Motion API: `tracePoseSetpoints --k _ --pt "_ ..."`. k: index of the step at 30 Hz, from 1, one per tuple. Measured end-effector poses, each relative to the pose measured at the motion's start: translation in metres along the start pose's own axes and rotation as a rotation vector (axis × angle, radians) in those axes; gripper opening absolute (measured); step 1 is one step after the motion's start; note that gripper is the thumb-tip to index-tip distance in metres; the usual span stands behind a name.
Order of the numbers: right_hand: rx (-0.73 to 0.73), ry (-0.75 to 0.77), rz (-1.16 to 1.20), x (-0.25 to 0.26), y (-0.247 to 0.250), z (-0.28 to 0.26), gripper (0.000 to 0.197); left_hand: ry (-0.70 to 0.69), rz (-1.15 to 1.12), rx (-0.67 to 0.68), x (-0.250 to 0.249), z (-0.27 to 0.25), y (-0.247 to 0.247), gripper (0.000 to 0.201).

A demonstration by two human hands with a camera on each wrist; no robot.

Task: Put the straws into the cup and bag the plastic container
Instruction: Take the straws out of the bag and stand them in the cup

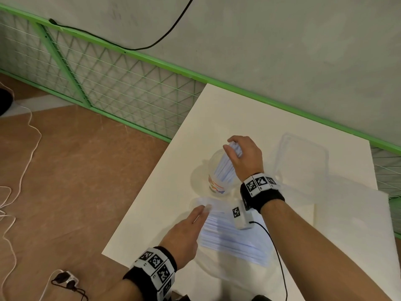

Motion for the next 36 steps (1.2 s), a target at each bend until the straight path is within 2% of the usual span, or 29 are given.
tracePoseSetpoints --k 3,6,9,11,13,15,17,19,22,25,27,29,36 --pt "-0.1 0.004 0.02 0.005 0.011 0.003 0.014 0.008 -0.003 0.01 0.001 0.001 -0.001 0.094" --pt "-0.177 -0.109 0.025 -0.001 0.022 0.007 0.016 0.012 -0.01 0.01 0.001 0.002 -0.001 0.095" --pt "0.009 -0.209 -0.13 -0.009 0.005 0.004 0.023 0.004 -0.01 0.015 0.0 0.002 -0.002 0.095" --pt "0.062 -0.21 -0.163 -0.005 0.002 0.0 0.028 -0.012 -0.007 0.009 -0.001 0.002 -0.003 0.095" --pt "-0.027 -0.1 -0.116 0.019 0.014 -0.004 0.033 -0.027 -0.01 0.005 -0.002 0.003 -0.004 0.094" --pt "-0.109 0.047 -0.081 0.051 0.03 -0.016 0.028 -0.032 -0.012 0.01 -0.003 0.003 -0.004 0.094" --pt "-0.037 0.172 -0.038 0.082 0.03 -0.042 0.018 -0.03 -0.004 0.013 -0.003 0.003 -0.004 0.093" --pt "0.14 0.215 -0.021 0.097 0.013 -0.085 0.018 -0.021 0.01 0.015 -0.002 0.003 -0.005 0.089" --pt "0.435 0.042 -0.134 0.067 -0.029 -0.164 0.028 -0.05 -0.002 -0.002 -0.003 0.002 -0.005 0.088" --pt "0.579 -0.08 -0.392 0.015 -0.055 -0.231 0.034 -0.085 -0.025 -0.008 -0.006 -0.003 -0.005 0.095" --pt "0.56 -0.159 -0.503 -0.009 -0.06 -0.255 0.052 -0.108 -0.034 -0.014 -0.007 -0.007 -0.005 0.096" --pt "0.495 -0.215 -0.575 -0.021 -0.059 -0.263 0.059 -0.13 -0.039 -0.017 -0.008 -0.011 -0.006 0.096" --pt "0.42 -0.289 -0.678 -0.031 -0.059 -0.26 0.047 -0.14 0.002 0.004 -0.007 -0.018 -0.008 0.092"
Point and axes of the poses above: each hand's wrist, its own z-axis towards the middle knuckle, its own y-axis out of the back of the hand, x = y × z, the point moved 9 cm from there along z, towards the middle knuckle, and after that the axes turned 13 degrees about z, right-handed, at the moved point
